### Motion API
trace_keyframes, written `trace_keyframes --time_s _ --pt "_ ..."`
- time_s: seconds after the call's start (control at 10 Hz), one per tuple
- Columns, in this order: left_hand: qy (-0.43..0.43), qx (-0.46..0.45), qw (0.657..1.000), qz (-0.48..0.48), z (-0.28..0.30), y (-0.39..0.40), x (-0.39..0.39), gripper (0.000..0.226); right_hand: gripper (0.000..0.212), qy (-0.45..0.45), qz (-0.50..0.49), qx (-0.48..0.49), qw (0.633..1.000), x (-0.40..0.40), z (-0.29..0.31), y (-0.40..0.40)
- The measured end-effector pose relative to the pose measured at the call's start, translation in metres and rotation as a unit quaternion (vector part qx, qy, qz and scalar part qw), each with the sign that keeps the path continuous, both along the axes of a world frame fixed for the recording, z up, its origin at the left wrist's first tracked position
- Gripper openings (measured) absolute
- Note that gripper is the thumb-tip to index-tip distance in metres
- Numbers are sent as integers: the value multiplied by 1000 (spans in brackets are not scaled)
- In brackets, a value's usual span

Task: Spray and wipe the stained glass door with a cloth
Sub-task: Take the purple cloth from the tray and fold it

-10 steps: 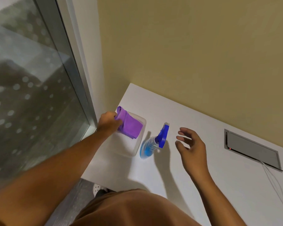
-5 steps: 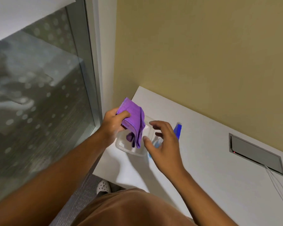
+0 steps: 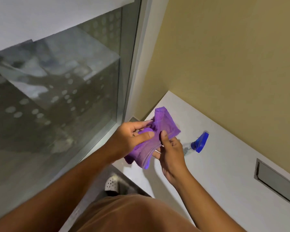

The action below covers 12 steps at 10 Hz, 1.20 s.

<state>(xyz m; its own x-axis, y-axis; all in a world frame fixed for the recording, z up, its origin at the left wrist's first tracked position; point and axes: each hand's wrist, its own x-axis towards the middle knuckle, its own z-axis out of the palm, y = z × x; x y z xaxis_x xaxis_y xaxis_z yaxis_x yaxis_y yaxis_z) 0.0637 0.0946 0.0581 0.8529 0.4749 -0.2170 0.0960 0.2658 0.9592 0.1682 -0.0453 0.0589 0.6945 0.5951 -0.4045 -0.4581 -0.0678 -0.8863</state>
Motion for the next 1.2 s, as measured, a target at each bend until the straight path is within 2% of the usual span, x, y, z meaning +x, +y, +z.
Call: trace_keyframes --time_s 0.1,0.2,0.3,0.4,0.5,0.6,0.7,0.8,0.9,1.0,1.1,1.2 --pt "71 159 985 12 0 -15 -16 64 37 25 21 -3 999 -3 -1 0" --pt "88 94 991 33 0 -38 -29 75 32 2 77 -13 997 -2 -2 -10" --pt "102 -12 988 114 -5 -66 -36 45 39 -29 131 -36 990 0 -1 -26" --pt "112 -139 961 211 -10 -98 -45 23 42 -39 166 -59 984 9 -4 -47" --pt "131 -287 902 296 -13 -125 -68 32 41 -31 215 -102 971 17 -10 -67" --pt "87 -354 872 327 -11 -148 -107 39 41 -31 281 -154 947 14 -10 -79" --pt "21 -369 870 327 -9 -176 -150 44 57 -9 352 -132 927 1 -10 -82" --pt "-18 -370 866 335 -6 -203 -186 48 37 67 428 -95 896 -29 -5 -79" --pt "-59 -354 863 355 1 -227 -216 55 47 178 410 -50 893 -51 -1 -73" --pt "-130 -349 851 369 7 -252 -249 62 52 210 423 -47 880 -93 3 -74" --pt "-129 -347 835 406 8 -277 -279 59 14 96 583 -84 802 -153 21 -91" --pt "-85 -321 814 477 16 -306 -320 61 22 26 573 -267 774 -230 41 -108"
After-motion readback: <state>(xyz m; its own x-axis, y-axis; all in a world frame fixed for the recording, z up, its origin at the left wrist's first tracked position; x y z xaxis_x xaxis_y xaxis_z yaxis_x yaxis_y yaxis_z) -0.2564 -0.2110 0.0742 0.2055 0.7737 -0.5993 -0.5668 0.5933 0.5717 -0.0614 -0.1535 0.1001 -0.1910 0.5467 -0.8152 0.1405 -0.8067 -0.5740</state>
